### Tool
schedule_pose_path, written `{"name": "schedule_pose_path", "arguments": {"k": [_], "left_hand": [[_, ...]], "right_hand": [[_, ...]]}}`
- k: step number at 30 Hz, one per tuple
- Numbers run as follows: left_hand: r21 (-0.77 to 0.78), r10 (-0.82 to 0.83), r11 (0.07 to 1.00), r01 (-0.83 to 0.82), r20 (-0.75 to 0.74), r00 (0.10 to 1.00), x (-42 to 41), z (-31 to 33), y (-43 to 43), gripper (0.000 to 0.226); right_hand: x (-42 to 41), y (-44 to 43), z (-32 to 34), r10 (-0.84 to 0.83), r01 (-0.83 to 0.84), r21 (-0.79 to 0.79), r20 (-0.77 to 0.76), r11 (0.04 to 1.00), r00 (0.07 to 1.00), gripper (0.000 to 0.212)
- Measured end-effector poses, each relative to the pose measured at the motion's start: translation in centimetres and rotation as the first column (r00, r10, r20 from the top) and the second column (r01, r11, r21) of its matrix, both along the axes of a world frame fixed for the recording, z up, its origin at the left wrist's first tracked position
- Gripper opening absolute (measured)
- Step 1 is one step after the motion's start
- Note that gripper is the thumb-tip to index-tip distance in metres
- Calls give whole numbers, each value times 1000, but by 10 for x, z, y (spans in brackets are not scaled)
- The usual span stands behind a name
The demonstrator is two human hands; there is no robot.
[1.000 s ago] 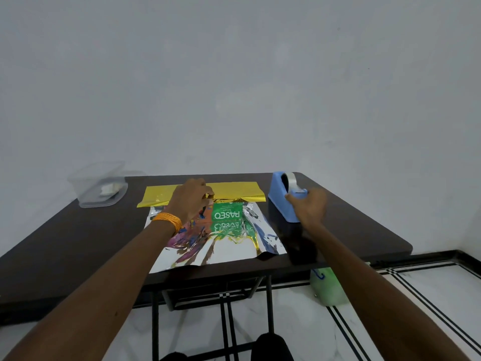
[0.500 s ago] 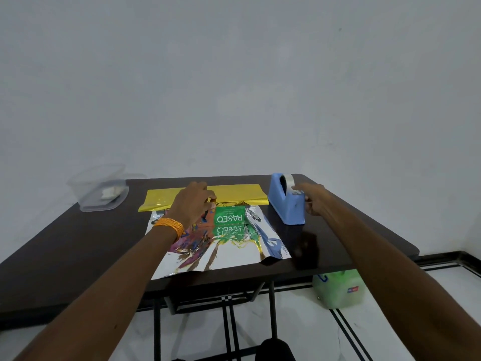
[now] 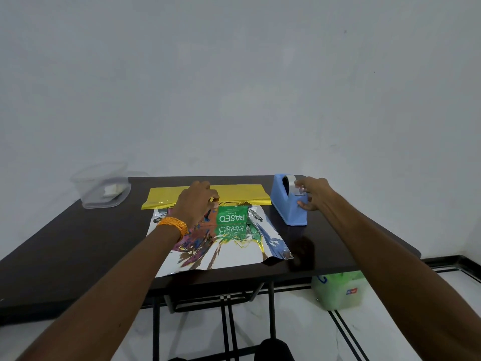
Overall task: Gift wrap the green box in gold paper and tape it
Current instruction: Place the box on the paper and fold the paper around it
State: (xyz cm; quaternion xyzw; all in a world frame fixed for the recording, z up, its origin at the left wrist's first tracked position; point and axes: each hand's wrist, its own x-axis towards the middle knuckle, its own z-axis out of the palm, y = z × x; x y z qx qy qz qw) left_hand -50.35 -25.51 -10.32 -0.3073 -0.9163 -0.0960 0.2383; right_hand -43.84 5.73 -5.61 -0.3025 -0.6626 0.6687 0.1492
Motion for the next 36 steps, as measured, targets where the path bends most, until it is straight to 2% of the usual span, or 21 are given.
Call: {"name": "schedule_pose_path", "arguments": {"k": [6, 9, 18, 23, 27, 29, 32, 35, 36], "left_hand": [[8, 10, 1000, -10, -3, 1000, 1, -1, 0, 28], [7, 11, 1000, -11, 0, 1000, 2, 0, 1, 28], [9, 26, 1000, -26, 6, 1000, 2, -1, 1, 29], [13, 25, 1000, -25, 7, 1000, 2, -1, 2, 28], [13, 29, 999, -29, 11, 1000, 3, 0, 1, 28], [14, 25, 1000, -25, 8, 1000, 3, 0, 1, 28], [21, 20, 1000, -20, 20, 1000, 5, 1, 0, 29], [35, 20, 999, -21, 18, 1000, 6, 0, -1, 30], [38, 21, 999, -21, 21, 1000, 6, 0, -1, 30]], "right_hand": [[16, -3, -14, -9, 1, -60, -145, 998, 989, 15], [22, -5, -22, -25, 5, -85, -230, 996, 973, 5], [23, 2, -55, -38, 14, -81, -307, 997, 951, 19], [23, 10, -64, 33, 25, 171, -326, 985, 945, 28], [33, 19, -74, 103, 2, 416, -230, 909, 968, 35], [44, 15, -75, 24, 114, 448, -290, 887, 957, 26], [54, -3, -53, -22, 271, 608, -385, 746, 923, 23], [50, -38, -35, 177, 191, 671, -440, 717, 880, 5], [43, -52, -35, 262, 134, 699, -428, 703, 865, 11]]}}
